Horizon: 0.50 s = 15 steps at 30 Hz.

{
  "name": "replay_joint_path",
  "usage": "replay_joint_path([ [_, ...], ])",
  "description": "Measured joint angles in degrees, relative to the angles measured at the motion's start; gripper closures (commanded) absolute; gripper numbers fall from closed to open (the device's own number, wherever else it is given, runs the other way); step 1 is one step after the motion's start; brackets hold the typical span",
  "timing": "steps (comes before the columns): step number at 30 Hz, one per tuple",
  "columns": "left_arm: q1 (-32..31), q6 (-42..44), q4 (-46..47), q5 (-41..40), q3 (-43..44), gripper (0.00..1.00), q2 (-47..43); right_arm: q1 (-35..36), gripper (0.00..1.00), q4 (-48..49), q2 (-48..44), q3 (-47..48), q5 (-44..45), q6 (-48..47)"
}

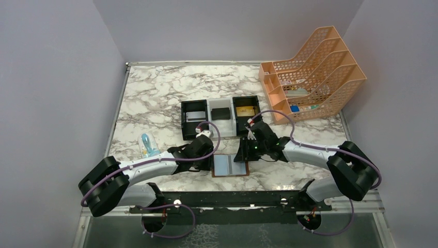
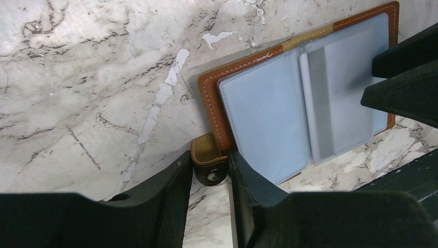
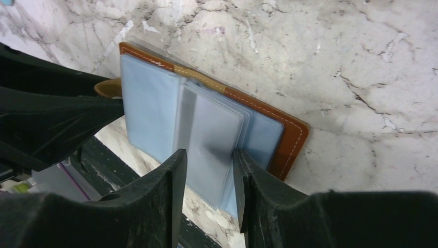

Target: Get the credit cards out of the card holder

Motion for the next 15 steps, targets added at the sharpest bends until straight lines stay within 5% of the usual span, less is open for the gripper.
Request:
replay_joint_path([
  [15, -0.02, -0.02, 0.00, -0.02, 0.00, 0.67, 0.00, 0.02, 0.65, -0.48, -2.75, 0.48, -2.23, 0.35],
])
